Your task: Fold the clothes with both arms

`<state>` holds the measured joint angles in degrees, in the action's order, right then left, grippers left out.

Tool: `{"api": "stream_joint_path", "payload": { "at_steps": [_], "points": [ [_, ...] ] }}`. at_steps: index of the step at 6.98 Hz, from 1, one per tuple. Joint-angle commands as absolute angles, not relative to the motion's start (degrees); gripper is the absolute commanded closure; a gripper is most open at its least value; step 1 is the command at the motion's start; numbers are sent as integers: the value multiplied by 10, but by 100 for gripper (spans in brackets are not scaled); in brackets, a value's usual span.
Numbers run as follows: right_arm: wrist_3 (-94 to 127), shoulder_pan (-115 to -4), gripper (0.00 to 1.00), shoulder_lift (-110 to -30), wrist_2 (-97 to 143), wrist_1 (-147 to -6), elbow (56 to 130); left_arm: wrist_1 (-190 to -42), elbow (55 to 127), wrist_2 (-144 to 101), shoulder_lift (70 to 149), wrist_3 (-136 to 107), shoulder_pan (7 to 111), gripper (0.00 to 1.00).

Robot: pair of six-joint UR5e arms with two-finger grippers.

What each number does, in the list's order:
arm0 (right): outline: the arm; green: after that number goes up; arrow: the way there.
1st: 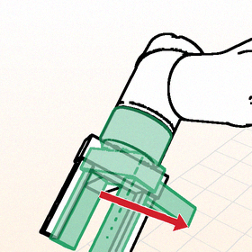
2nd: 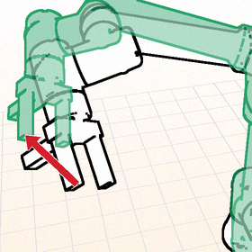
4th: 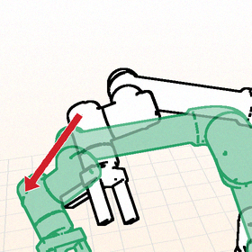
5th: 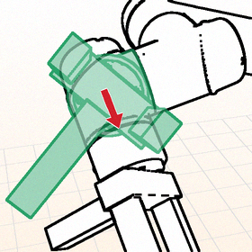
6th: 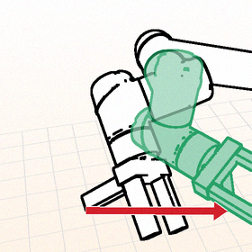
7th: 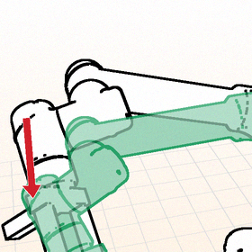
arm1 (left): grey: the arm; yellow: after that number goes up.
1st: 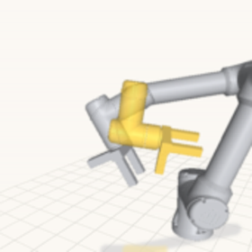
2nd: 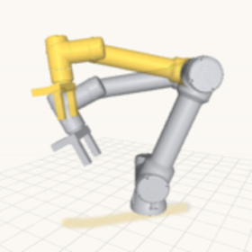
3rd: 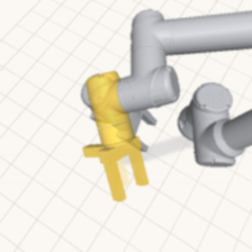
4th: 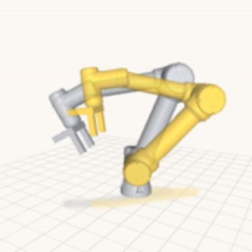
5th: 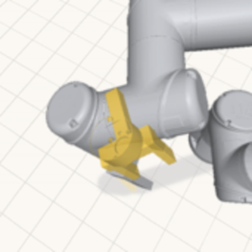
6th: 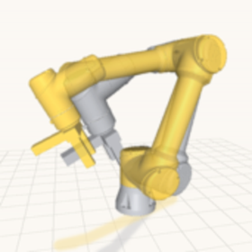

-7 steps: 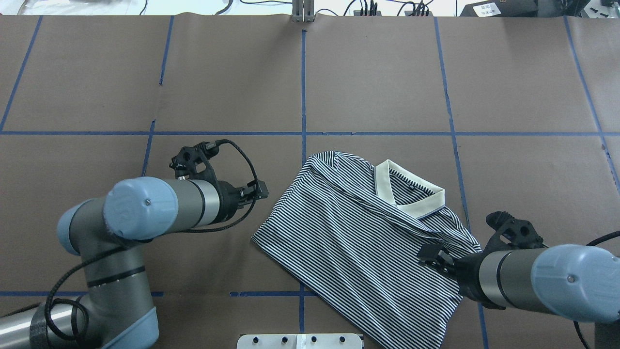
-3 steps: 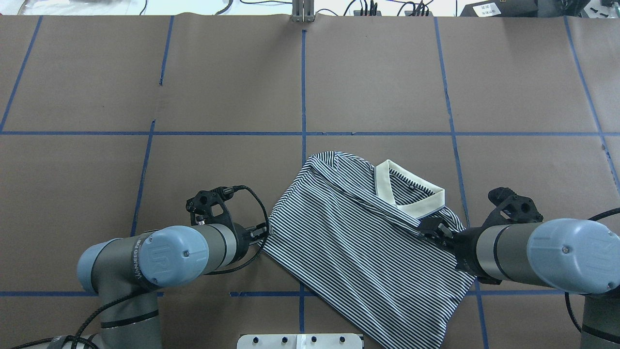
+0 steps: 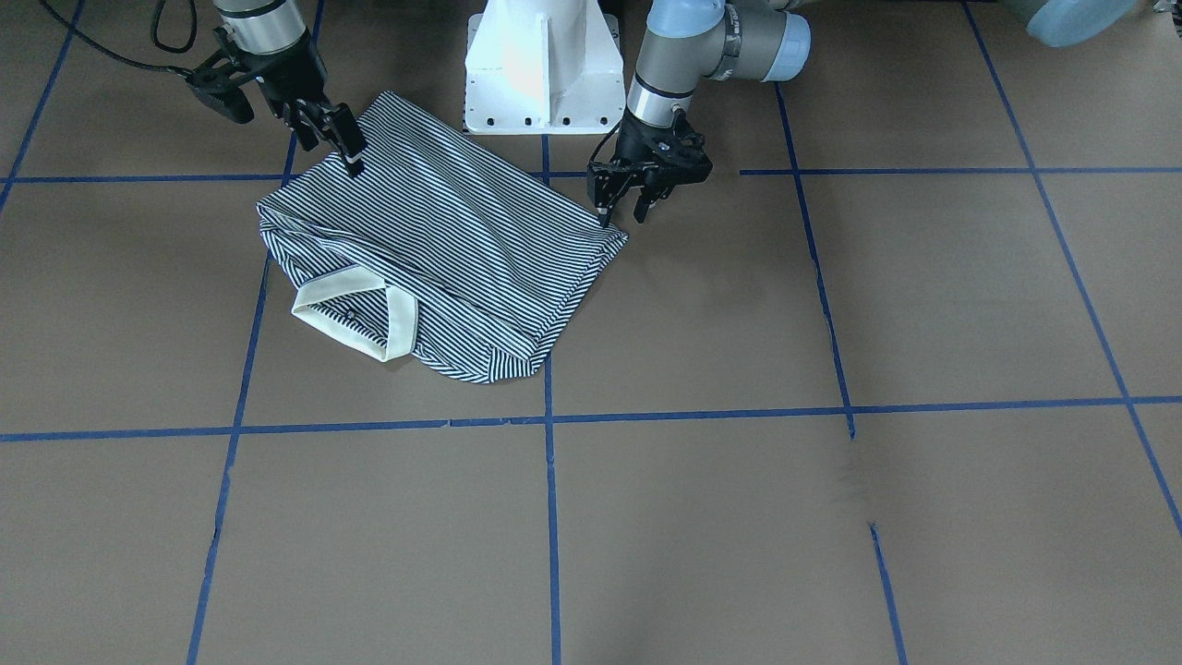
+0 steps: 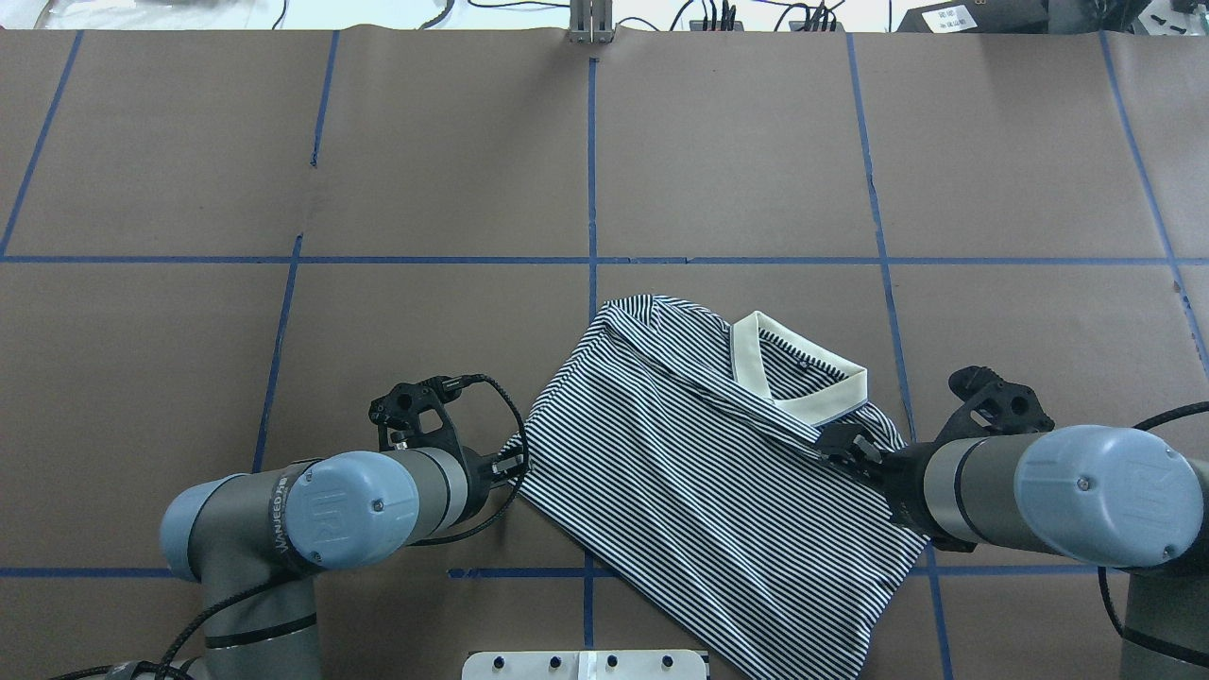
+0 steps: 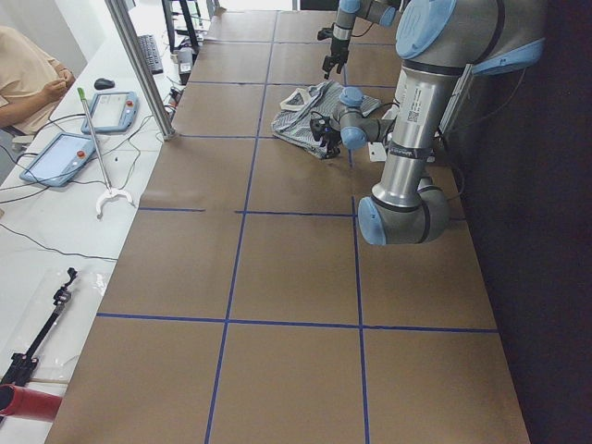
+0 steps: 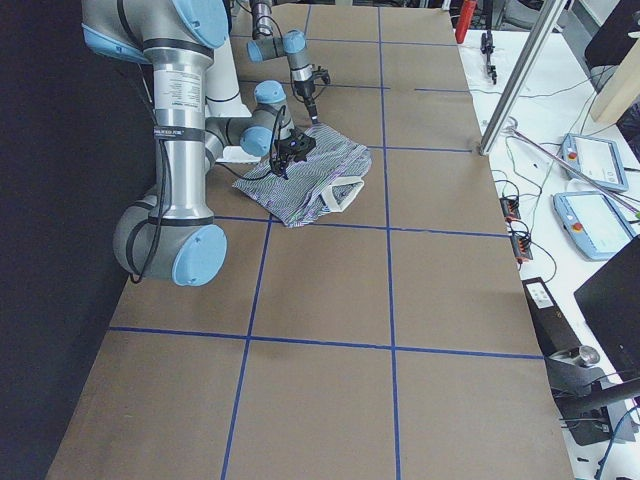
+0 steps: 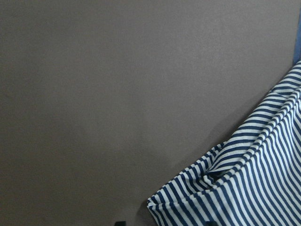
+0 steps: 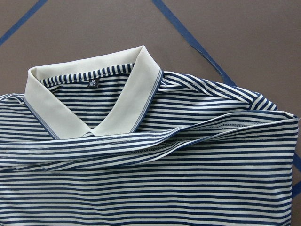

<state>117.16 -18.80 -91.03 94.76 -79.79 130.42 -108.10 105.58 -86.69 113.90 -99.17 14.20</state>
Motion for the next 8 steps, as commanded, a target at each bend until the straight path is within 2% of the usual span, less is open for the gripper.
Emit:
{"api": "stream_joint_path", "payload": {
  "at_steps": [1, 3, 4, 5, 8],
  "points": [
    [1172, -188, 0, -911, 947, -798, 1303, -1081, 1038, -848, 1153, -987, 142, 39],
    [1172, -188, 0, -911, 946, -798, 1303, -1082, 1027, -848, 1157, -987, 142, 44],
    [1172, -189, 0, -910, 946, -798, 1303, -1082, 1027, -848, 1158, -988, 142, 60],
    [1172, -188, 0, -910, 946, -797, 1303, -1082, 1027, -848, 1160, -986, 143, 100],
    [1172, -191, 0, -907, 947, -797, 1303, -1070, 1036, -848, 1155, -980, 161, 100]
  ]
}}
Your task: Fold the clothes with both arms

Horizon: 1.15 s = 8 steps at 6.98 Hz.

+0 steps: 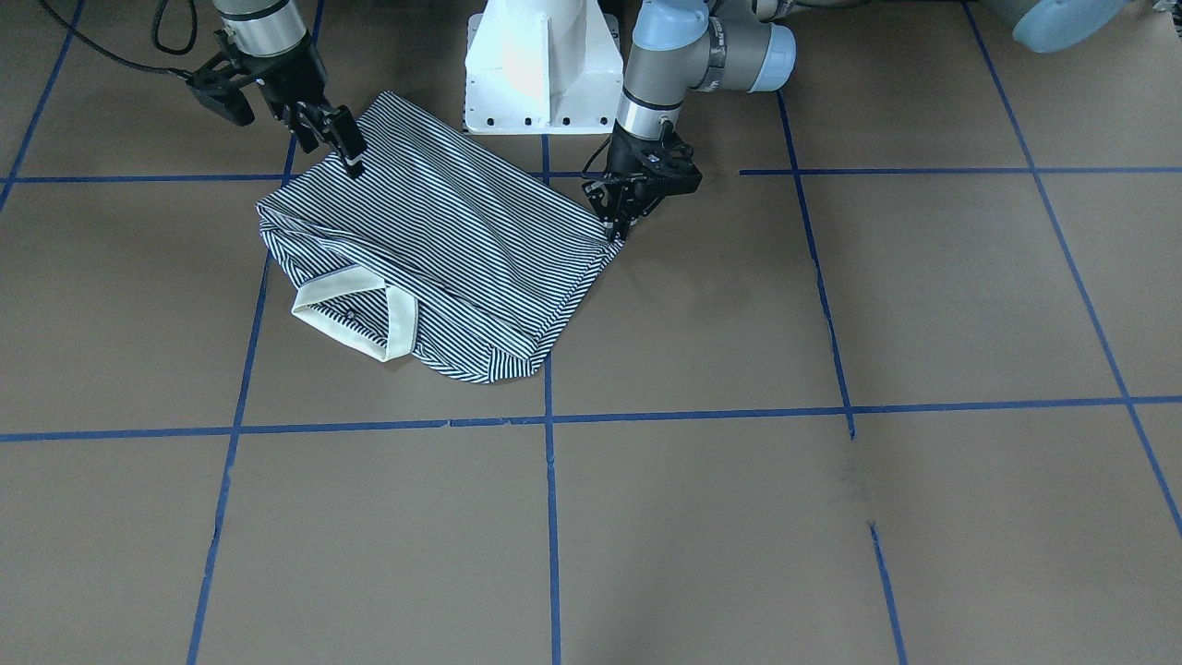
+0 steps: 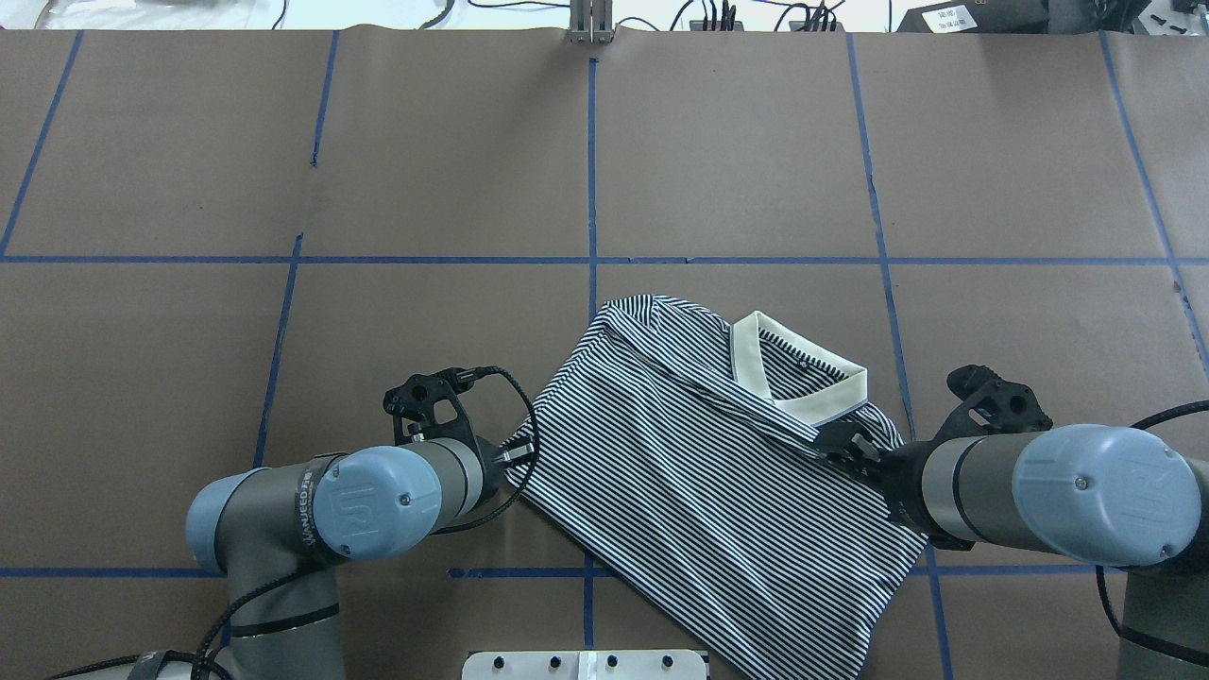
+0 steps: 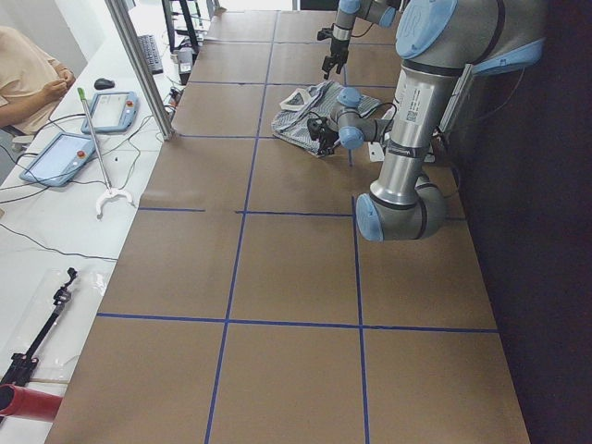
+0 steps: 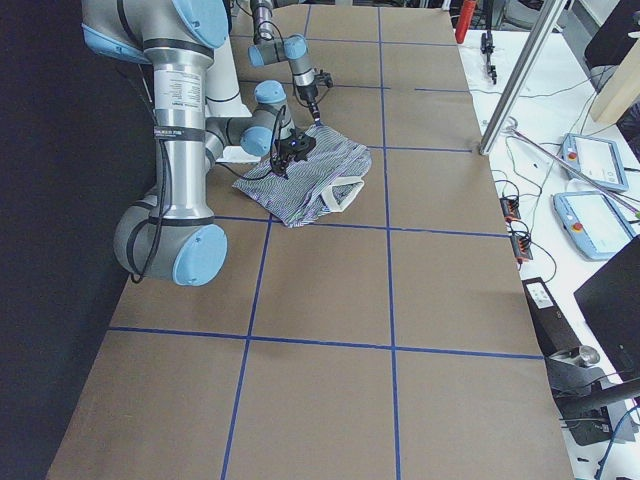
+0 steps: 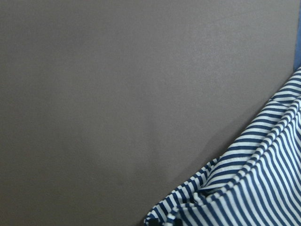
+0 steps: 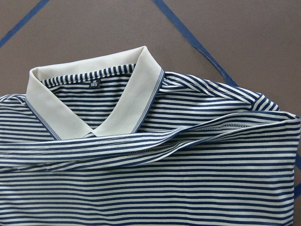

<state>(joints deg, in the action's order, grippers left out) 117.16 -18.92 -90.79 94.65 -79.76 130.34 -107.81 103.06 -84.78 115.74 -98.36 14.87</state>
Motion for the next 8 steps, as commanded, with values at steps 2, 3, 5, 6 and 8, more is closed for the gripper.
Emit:
{"api": "stream_joint_path", "payload": {
  "at_steps": [2, 3, 5, 6, 8],
  "points": [
    [1172, -193, 0, -903, 949, -797, 1303, -1062, 1029, -848, 1153, -887, 201, 100],
    [1172, -200, 0, -901, 953, -797, 1303, -1067, 1025, -850, 1157, -833, 230, 100],
    [1170, -206, 0, -897, 948, -795, 1302, -1131, 965, -855, 1176, -771, 320, 100],
    [1172, -210, 0, -888, 945, -792, 1303, -1178, 884, -856, 1212, -741, 352, 100],
    [1182, -221, 0, -833, 940, -791, 1302, -1258, 716, -865, 1303, -718, 399, 100]
  ]
}}
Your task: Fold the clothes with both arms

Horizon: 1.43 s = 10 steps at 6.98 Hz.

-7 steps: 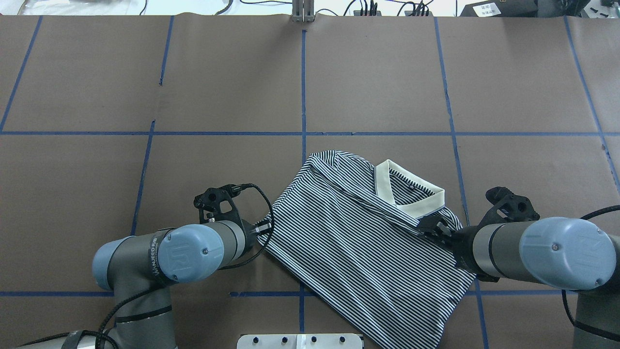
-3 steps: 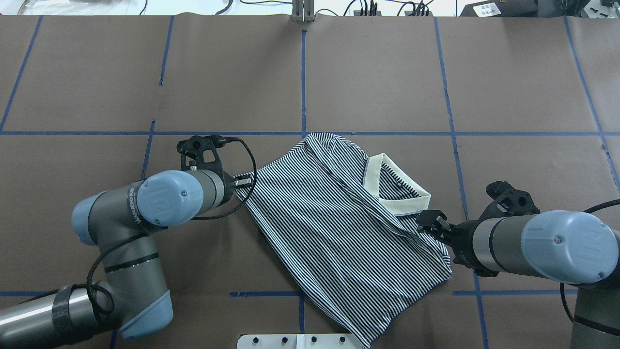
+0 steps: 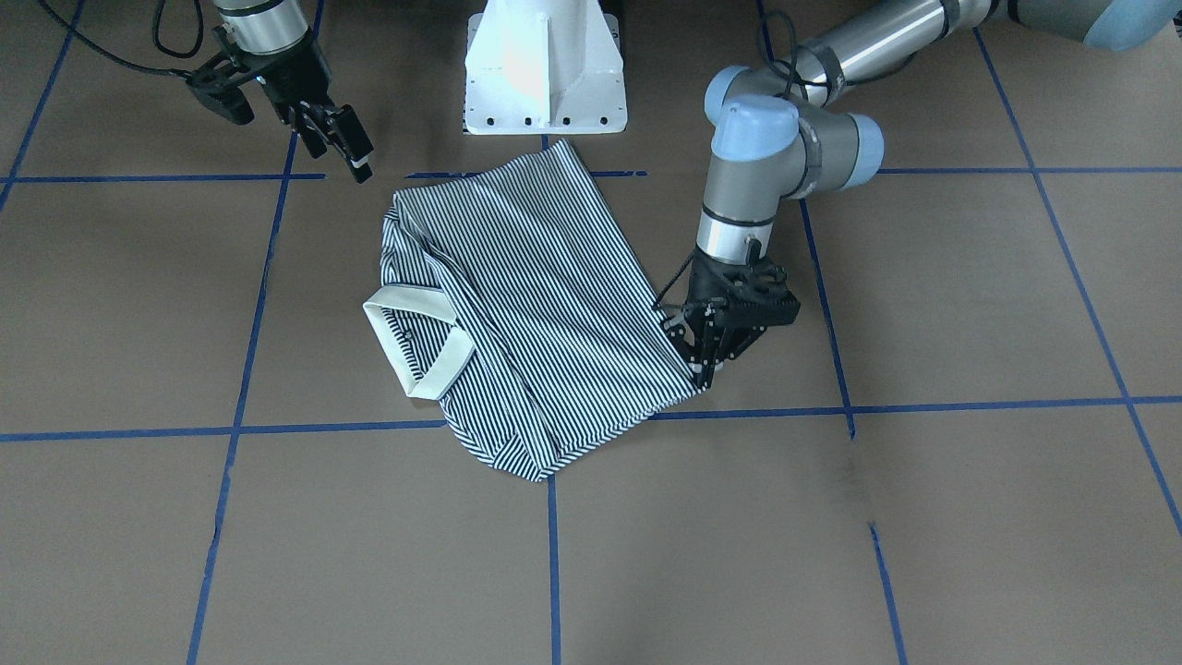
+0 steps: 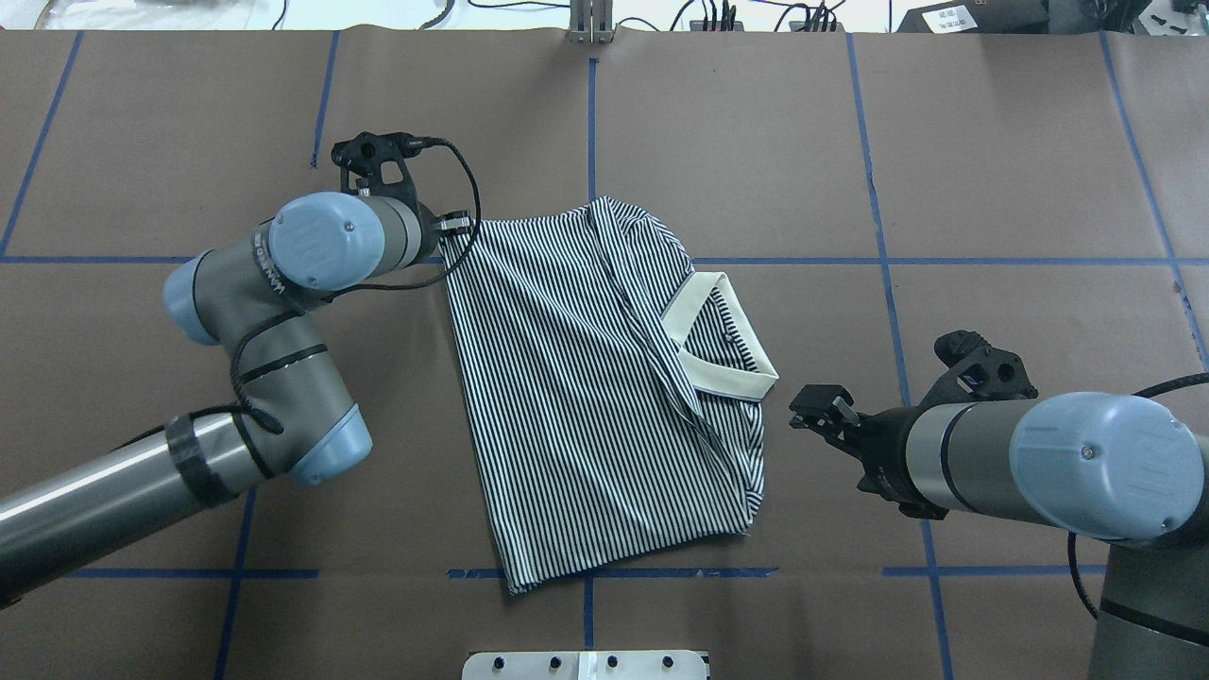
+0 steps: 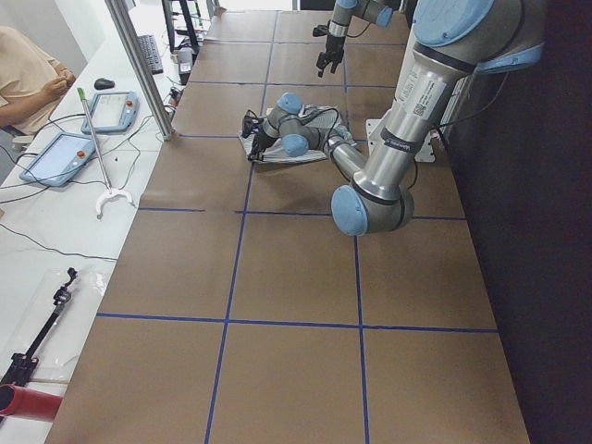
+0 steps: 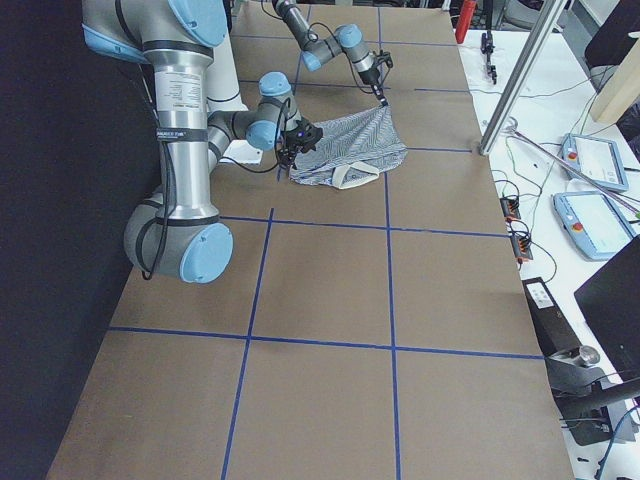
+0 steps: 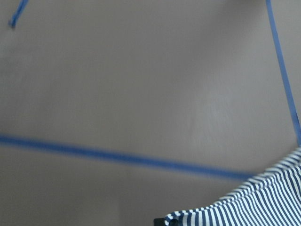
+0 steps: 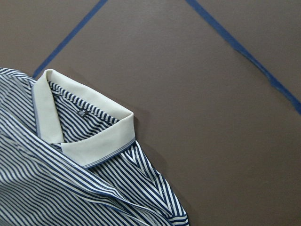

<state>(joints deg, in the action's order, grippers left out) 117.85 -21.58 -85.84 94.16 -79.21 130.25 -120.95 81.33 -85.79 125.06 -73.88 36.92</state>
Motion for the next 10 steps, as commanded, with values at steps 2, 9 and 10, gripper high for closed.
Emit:
{"api": "stream_joint_path", "payload": {
  "at_steps": [2, 9, 10],
  "points": [
    [1181, -220, 0, -812, 916, -791, 1297, -1332, 594, -900, 1361, -700, 425, 100],
    [903, -245, 0, -559, 920, -843, 992, -1325, 926, -989, 1119, -706, 446, 36],
    [867, -244, 0, -542, 929, -845, 957, -1325, 927, -989, 1117, -706, 446, 36]
  ]
}}
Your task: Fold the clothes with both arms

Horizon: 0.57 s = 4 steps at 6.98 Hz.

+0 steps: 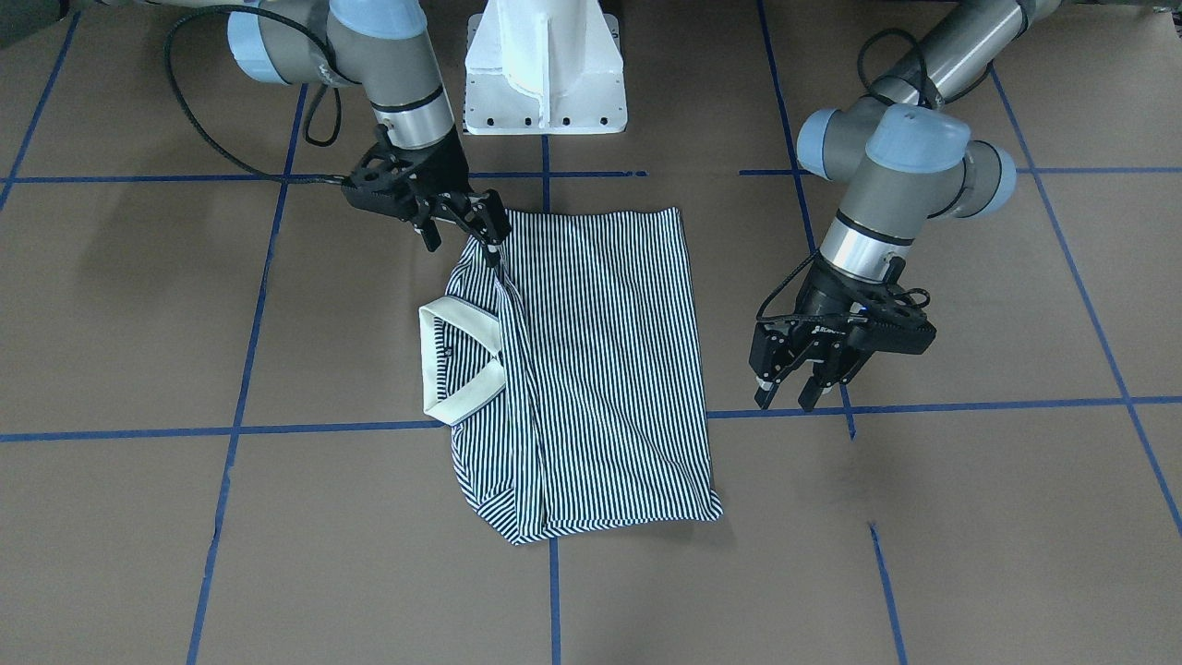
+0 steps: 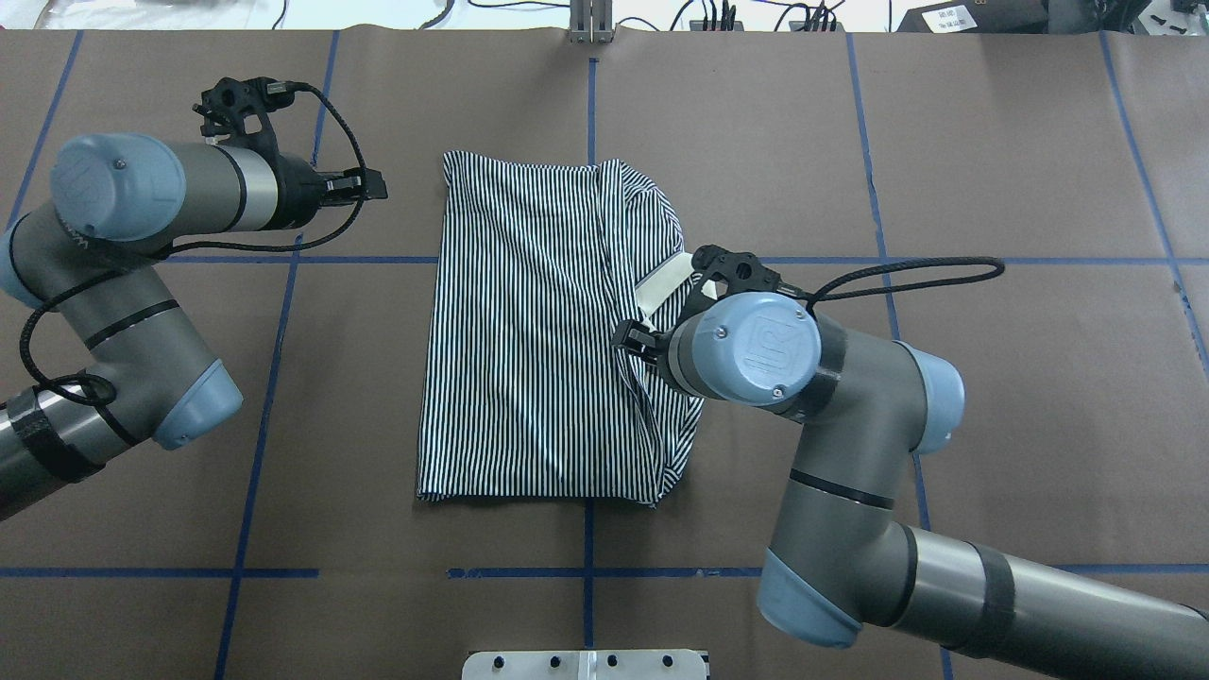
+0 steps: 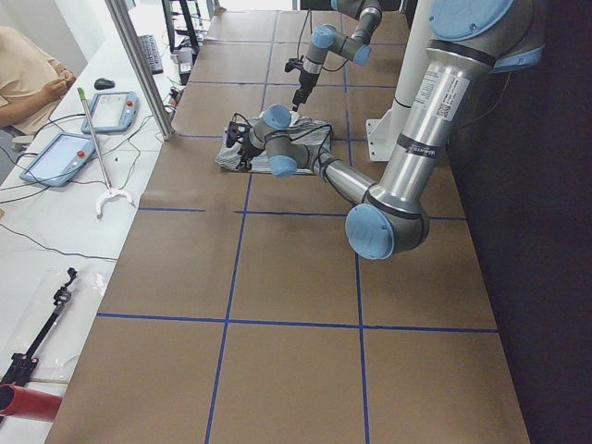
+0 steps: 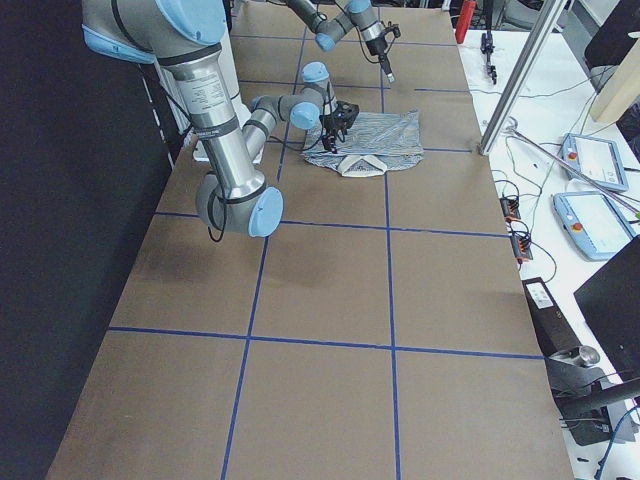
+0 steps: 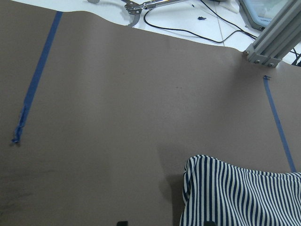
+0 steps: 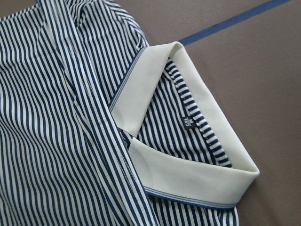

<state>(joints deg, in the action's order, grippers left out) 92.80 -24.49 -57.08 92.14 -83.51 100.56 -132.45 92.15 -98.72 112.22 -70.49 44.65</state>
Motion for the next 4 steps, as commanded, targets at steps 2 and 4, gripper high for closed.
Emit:
{"api": "stream_joint_path", "payload": {
  "at_steps": [2, 4],
  "points": [
    [779, -239, 0, -480, 931, -878, 876, -1325, 922, -989, 1117, -706, 444, 36],
    [735, -237, 0, -472, 929, -906, 873, -1325, 922, -989, 1117, -706, 444, 36]
  ]
}}
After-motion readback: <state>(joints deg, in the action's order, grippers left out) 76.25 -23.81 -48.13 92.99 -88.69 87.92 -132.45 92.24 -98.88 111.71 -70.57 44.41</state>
